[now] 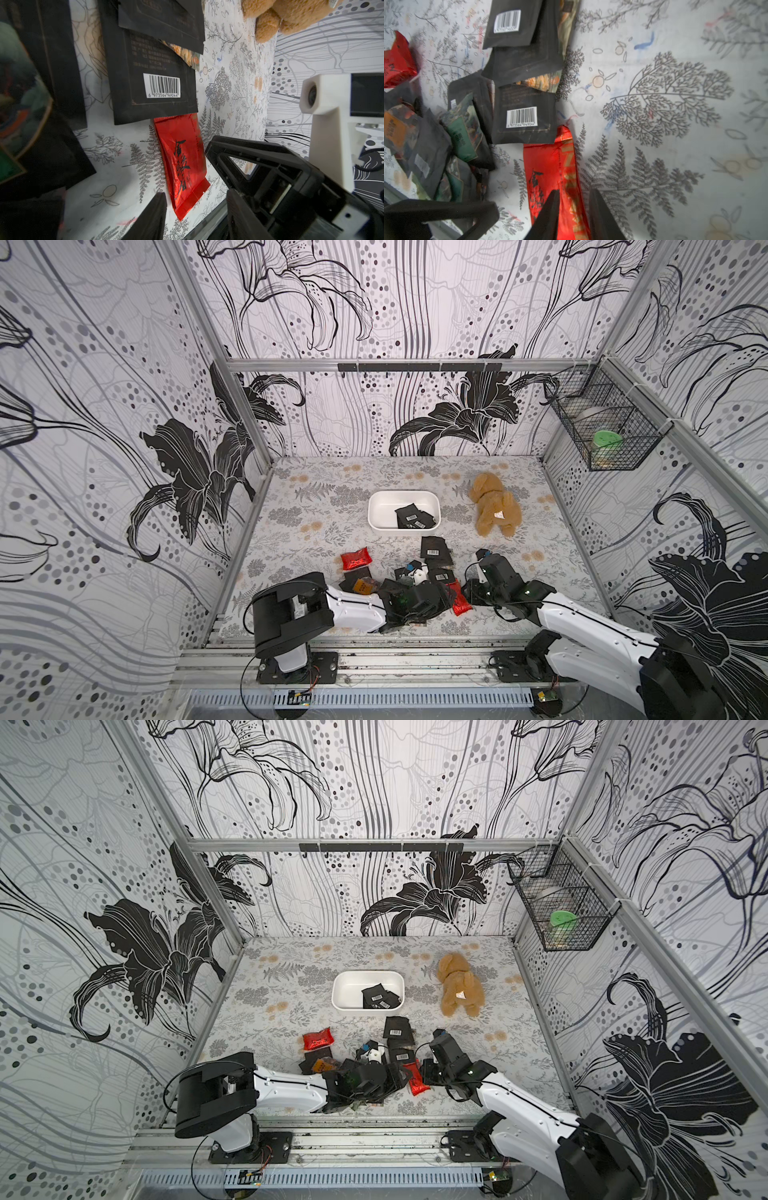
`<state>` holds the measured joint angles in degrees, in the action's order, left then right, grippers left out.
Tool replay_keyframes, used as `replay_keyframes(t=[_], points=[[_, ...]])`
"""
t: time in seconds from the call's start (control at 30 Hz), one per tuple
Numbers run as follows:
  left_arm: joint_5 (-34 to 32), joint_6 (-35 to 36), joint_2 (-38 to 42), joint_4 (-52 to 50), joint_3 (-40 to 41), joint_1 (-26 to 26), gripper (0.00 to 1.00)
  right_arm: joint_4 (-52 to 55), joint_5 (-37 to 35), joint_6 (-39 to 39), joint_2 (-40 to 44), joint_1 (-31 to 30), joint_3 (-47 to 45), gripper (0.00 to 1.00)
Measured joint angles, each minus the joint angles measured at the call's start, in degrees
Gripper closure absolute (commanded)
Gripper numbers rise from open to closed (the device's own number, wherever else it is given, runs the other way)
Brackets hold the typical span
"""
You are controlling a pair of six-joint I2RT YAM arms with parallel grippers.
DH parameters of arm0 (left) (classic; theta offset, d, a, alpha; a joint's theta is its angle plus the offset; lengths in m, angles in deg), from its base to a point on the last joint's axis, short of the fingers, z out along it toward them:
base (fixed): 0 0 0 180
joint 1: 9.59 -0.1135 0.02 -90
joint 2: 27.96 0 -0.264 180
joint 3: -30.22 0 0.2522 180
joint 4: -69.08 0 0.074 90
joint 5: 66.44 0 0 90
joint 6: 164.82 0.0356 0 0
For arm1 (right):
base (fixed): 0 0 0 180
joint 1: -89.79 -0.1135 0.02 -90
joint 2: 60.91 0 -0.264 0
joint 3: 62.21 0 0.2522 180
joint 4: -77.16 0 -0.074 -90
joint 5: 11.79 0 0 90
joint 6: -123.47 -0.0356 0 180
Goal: Put the tea bags into the storage box
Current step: Pick up the tea bag from the center of the board.
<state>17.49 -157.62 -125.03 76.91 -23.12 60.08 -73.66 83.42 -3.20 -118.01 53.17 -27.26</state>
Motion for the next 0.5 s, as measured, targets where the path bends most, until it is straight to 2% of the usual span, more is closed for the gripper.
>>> replay_keyframes(t=[0.5], points=[[-1.0,-1.1,-3.7,-1.4,-1.7,0.0,0.57,-0.7,1.1,0.0,-0.7,0.0,-0.8,0.77]])
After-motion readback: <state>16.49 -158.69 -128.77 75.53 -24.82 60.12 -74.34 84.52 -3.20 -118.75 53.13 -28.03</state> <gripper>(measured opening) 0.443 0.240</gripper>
